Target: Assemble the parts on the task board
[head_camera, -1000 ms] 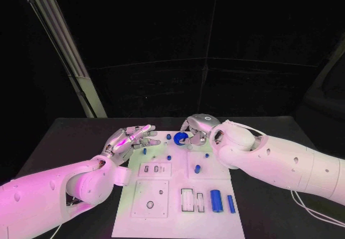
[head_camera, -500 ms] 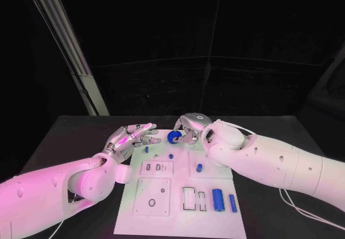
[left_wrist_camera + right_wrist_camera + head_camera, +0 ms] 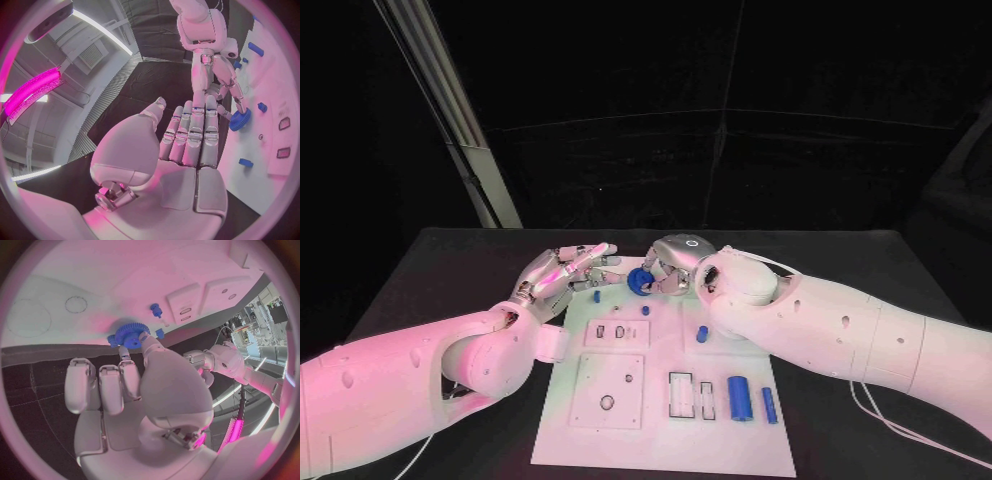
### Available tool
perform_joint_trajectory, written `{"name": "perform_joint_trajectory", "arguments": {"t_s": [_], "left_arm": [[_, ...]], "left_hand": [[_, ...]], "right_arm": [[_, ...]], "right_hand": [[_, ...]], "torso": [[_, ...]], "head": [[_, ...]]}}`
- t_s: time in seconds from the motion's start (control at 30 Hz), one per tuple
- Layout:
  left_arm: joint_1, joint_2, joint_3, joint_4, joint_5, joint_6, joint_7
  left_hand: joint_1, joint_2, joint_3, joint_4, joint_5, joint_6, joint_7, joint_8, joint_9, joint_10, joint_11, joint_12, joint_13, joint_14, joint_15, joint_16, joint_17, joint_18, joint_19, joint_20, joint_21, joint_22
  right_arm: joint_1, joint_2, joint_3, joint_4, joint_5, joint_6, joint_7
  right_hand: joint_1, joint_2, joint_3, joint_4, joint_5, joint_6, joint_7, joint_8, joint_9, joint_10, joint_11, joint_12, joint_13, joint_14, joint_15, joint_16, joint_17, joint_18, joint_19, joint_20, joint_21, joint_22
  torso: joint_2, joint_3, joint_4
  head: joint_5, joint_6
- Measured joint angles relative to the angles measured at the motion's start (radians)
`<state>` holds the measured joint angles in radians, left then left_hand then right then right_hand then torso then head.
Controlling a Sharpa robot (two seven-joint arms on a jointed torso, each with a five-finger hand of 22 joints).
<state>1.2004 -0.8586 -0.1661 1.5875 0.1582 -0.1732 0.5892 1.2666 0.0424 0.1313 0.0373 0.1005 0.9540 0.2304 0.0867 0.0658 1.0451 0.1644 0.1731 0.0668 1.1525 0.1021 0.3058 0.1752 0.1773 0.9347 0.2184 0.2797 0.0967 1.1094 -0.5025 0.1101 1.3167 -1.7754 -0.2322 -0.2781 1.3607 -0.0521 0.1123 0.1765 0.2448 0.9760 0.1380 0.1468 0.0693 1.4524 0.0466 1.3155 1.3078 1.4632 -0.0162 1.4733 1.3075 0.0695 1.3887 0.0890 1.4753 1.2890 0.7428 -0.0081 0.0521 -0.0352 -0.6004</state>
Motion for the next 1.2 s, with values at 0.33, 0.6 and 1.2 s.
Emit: {"name": "perform_joint_trajectory", "arguments": {"t_s": [0.33, 0.6, 1.2], "left_arm": [[0.0, 0.001, 0.0, -0.004, 0.0, 0.0, 0.0], [0.0, 0.002, 0.0, -0.005, 0.0, 0.0, 0.0], [0.0, 0.002, 0.0, -0.009, 0.0, 0.0, -0.001]], "left_hand": [[0.0, 0.0, 0.0, 0.0, 0.0, 0.0, 0.0, 0.0, 0.0, 0.0, 0.0, 0.0, 0.0, 0.0, 0.0, 0.0, 0.0, 0.0, 0.0, 0.0, 0.0, 0.0], [0.0, 0.0, 0.0, 0.0, 0.0, 0.0, 0.0, 0.0, 0.0, 0.0, 0.0, 0.0, 0.0, 0.0, 0.0, 0.0, 0.0, 0.0, 0.0, 0.0, 0.0, -0.001], [0.0, 0.0, 0.0, 0.0, 0.0, 0.0, 0.0, 0.0, 0.0, 0.0, 0.0, 0.0, 0.0, 0.0, 0.0, 0.0, 0.0, 0.0, 0.0, 0.0, 0.0, -0.001]], "right_arm": [[0.002, 0.02, -0.007, -0.024, -0.002, 0.003, 0.009], [0.001, 0.024, -0.01, -0.033, -0.003, 0.0, 0.01], [-0.002, 0.019, -0.011, -0.014, 0.009, -0.05, 0.028]], "right_hand": [[0.0, 0.0, 0.0, 0.0, 0.0, 0.0, 0.0, -0.004, 0.0, 0.0, 0.0, -0.003, 0.0, 0.0, 0.0, 0.0, 0.0, 0.0, 0.0, 0.0, 0.0, 0.001], [-0.008, -0.008, 0.008, 0.002, -0.03, -0.041, 0.012, -0.026, -0.003, -0.009, 0.009, -0.03, -0.007, 0.0, 0.0, 0.0, 0.0, 0.0, 0.004, 0.004, 0.0, 0.001], [-0.069, -0.019, -0.021, 0.054, -0.068, -0.064, 0.019, -0.035, -0.002, -0.014, 0.014, -0.038, -0.011, 0.004, 0.004, 0.0, 0.0, 0.0, 0.007, 0.008, 0.0, 0.001]], "torso": [[-0.001, 0.0011, -0.0009], [-0.001, 0.0011, -0.002], [-0.001, 0.0009, -0.0015]], "head": [[0.002, -0.003], [0.002, -0.002], [0.002, -0.005]]}}
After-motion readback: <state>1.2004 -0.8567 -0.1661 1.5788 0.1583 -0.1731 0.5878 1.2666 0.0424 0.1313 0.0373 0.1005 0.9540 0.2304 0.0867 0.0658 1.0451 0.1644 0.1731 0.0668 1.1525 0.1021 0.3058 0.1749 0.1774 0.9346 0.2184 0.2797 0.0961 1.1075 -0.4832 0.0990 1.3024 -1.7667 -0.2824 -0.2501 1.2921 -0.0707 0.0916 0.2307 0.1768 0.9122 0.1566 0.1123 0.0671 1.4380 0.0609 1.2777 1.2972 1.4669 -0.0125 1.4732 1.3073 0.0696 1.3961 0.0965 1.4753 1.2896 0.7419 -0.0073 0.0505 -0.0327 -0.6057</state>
